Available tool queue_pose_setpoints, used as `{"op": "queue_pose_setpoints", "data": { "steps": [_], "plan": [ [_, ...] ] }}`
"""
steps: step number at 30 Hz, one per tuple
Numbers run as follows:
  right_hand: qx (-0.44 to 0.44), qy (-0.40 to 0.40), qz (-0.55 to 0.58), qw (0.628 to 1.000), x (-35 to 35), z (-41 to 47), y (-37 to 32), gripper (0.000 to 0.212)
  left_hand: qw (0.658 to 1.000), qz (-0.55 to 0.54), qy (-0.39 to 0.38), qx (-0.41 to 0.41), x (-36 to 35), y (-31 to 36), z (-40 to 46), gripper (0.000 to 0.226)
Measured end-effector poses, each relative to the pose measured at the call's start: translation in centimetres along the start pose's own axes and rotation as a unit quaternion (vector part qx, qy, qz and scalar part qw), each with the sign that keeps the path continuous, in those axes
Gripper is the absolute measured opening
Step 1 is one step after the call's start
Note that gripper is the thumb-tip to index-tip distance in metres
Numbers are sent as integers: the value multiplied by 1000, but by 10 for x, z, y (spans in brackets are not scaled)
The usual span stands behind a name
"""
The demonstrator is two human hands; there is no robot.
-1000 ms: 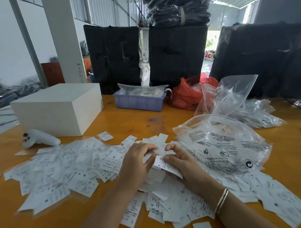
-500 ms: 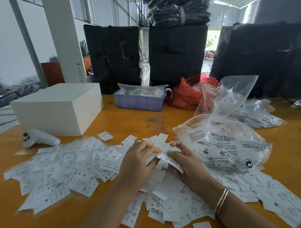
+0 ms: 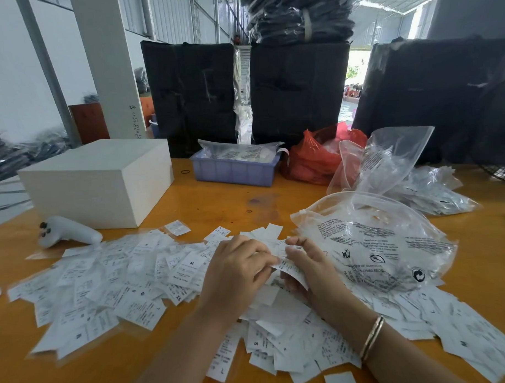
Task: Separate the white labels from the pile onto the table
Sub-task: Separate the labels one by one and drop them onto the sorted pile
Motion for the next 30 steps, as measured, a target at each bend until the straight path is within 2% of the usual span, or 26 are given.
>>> {"op": "queue_pose_setpoints", "data": {
  "steps": [2,3,7,9,11,12,15,16,17,19,21,26,30],
  "plan": [
    [52,-10,50,997,2,0,-2,15,996,-48,36,59,1,0,-1,21],
    [86,-18,41,995,4,0,-3,19,991,-78,55,97,2,-2,-1,24],
    [195,-33,-126,972,1,-5,-3,32,964,-169,62,198,5,-5,-4,34],
    [217,-19,-143,965,-1,-7,-3,39,950,-200,52,234,3,-5,-4,39],
    [226,-11,-145,963,0,-8,-4,53,946,-207,53,246,-1,-7,-4,30],
    [228,-5,-156,961,0,-9,-5,52,947,-206,48,243,-3,-7,-5,25],
    [231,60,-240,941,-1,-6,-6,7,944,-228,29,235,-3,-6,-5,21],
    [223,86,-256,937,-1,-5,-5,5,935,-250,21,252,-3,-5,-5,16],
    [212,102,-259,937,-1,-4,-4,8,921,-277,10,275,-3,-5,-5,11],
    [201,120,-245,941,0,-4,-5,11,890,-331,-9,314,-3,-4,-5,15],
    [198,133,-233,943,2,-5,-5,16,875,-360,-20,322,-4,-5,-6,19],
    [206,126,-242,940,0,-5,-4,10,875,-352,-7,331,-5,-7,-5,25],
    [202,88,-181,958,-1,-6,-5,11,876,-349,25,332,-2,-8,-4,22]
  ]
}}
Point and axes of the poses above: each hand's wrist, its own z-axis towards the middle knuckle, its own x-axis out of the back of the hand, y = z × x, the point moved 1 cm from there along z, towards the middle knuckle, and after that the axes turned 8 degrees about -z, right-handed, at the moved point
